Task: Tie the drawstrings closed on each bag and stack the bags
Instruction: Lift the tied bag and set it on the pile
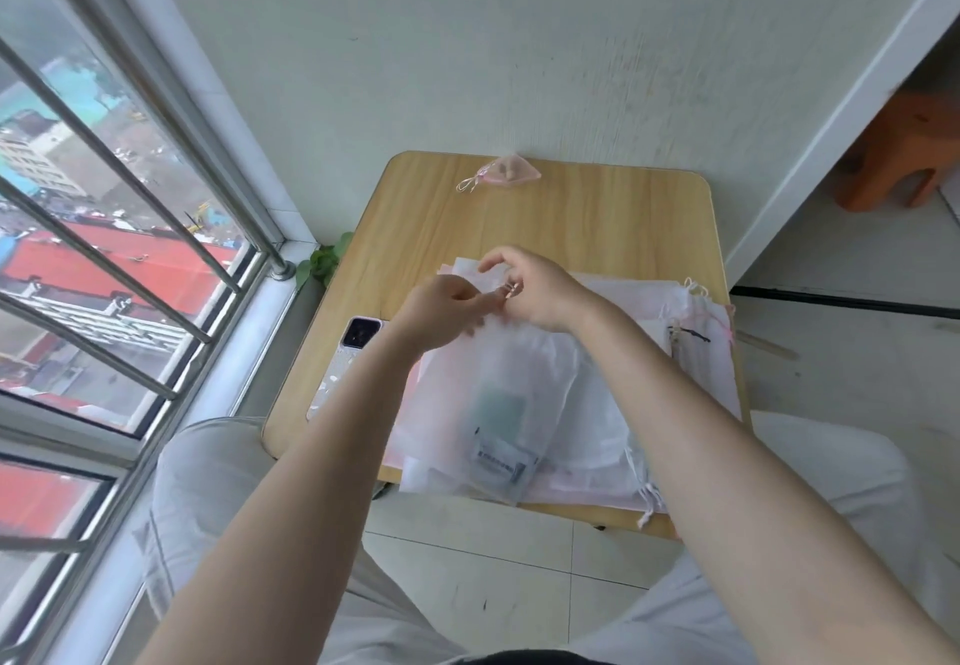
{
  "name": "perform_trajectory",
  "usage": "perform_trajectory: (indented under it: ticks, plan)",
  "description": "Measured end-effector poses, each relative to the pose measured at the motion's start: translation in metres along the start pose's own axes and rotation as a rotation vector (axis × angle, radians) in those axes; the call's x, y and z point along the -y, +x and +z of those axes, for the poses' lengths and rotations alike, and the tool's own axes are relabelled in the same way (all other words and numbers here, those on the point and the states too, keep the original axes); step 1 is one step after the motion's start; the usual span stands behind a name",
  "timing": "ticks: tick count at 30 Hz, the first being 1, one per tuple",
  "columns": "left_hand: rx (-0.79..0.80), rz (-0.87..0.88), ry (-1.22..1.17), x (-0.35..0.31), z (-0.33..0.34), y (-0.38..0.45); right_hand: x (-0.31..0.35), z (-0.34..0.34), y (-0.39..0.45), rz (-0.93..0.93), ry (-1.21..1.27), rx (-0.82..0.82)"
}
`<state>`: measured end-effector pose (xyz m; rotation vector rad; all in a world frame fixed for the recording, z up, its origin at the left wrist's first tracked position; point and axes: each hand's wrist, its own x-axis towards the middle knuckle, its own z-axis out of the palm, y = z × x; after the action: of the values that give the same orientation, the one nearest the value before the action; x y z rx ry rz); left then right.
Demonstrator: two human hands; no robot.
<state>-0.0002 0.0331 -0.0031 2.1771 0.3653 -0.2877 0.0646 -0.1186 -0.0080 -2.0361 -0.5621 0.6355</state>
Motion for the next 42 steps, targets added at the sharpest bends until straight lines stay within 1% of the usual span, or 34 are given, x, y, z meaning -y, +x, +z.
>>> perform_trajectory:
  ticks: [1, 3, 5, 8, 10, 12, 14, 15, 16, 17, 19, 21, 23, 25, 27, 29, 32, 33, 34, 35, 36, 37, 39, 42]
  plan:
    - [-0.036, -0.021, -0.052, 0.003, 0.002, -0.001, -0.001, 0.002, -0.001, 0.006, -0.026, -0.047]
    - [-0.122, -0.063, -0.237, 0.010, 0.006, -0.002, -0.005, 0.000, -0.006, 0.048, -0.078, -0.109]
    - [-0.206, -0.122, -0.476, 0.020, 0.008, -0.004, -0.011, -0.003, -0.009, 0.114, -0.125, -0.100]
    - [-0.289, -0.222, -0.713, 0.029, 0.010, -0.008, -0.019, -0.005, -0.007, 0.200, -0.203, -0.047]
    - [-0.261, -0.279, -0.780, 0.030, 0.010, -0.010, -0.020, -0.002, -0.006, 0.190, -0.224, -0.030]
    - [-0.194, -0.296, -0.779, 0.029, 0.009, -0.013, -0.017, 0.002, -0.007, 0.158, -0.220, -0.022]
    - [-0.194, -0.276, -0.739, 0.035, 0.009, -0.011, -0.015, 0.006, -0.007, 0.141, -0.217, -0.020]
    - [-0.206, -0.274, -0.755, 0.038, 0.008, -0.009, -0.015, 0.007, -0.007, 0.150, -0.219, -0.022]
    - [-0.199, -0.285, -0.827, 0.043, 0.006, -0.006, -0.015, 0.008, -0.007, 0.157, -0.219, -0.031]
    - [-0.170, -0.300, -0.973, 0.047, 0.005, -0.003, -0.016, 0.009, -0.008, 0.172, -0.208, -0.049]
    - [-0.108, -0.301, -1.352, 0.053, 0.003, -0.002, -0.018, 0.010, -0.010, 0.219, -0.134, -0.114]
    - [-0.114, -0.282, -1.641, 0.058, 0.001, -0.004, -0.021, 0.008, -0.013, 0.290, -0.053, -0.202]
    - [-0.165, -0.285, -1.823, 0.061, 0.001, -0.006, -0.026, 0.006, -0.016, 0.341, -0.016, -0.278]
    - [-0.215, -0.303, -1.913, 0.062, 0.003, -0.007, -0.031, 0.005, -0.016, 0.371, 0.110, -0.324]
    - [-0.244, -0.352, -1.912, 0.064, 0.005, -0.006, -0.034, 0.005, -0.015, 0.381, 0.349, -0.344]
    - [-0.233, -0.397, -1.818, 0.066, 0.007, -0.003, -0.038, 0.009, -0.015, 0.378, 0.695, -0.388]
    - [-0.243, -0.426, -1.489, 0.064, 0.011, -0.003, -0.035, 0.014, -0.012, 0.393, 1.280, -0.460]
    - [-0.271, -0.425, -1.377, 0.063, 0.013, -0.004, -0.034, 0.015, -0.011, 0.382, 1.406, -0.485]
    - [-0.313, -0.420, -1.251, 0.062, 0.014, -0.005, -0.035, 0.015, -0.011, 0.367, 1.473, -0.498]
    - [-0.359, -0.400, -1.098, 0.063, 0.013, -0.006, -0.036, 0.013, -0.010, 0.353, 1.488, -0.489]
    - [-0.408, -0.361, -0.925, 0.064, 0.013, -0.006, -0.037, 0.011, -0.010, 0.347, 1.443, -0.469]
    - [-0.453, -0.312, -0.755, 0.064, 0.011, -0.007, -0.038, 0.008, -0.010, 0.350, 1.345, -0.452]
    - [-0.508, -0.210, -0.526, 0.063, 0.009, -0.008, -0.042, 0.007, -0.008, 0.365, 1.020, -0.475]
    - [-0.542, -0.100, -0.383, 0.052, 0.008, -0.007, -0.036, 0.014, -0.007, 0.325, 0.516, -0.515]
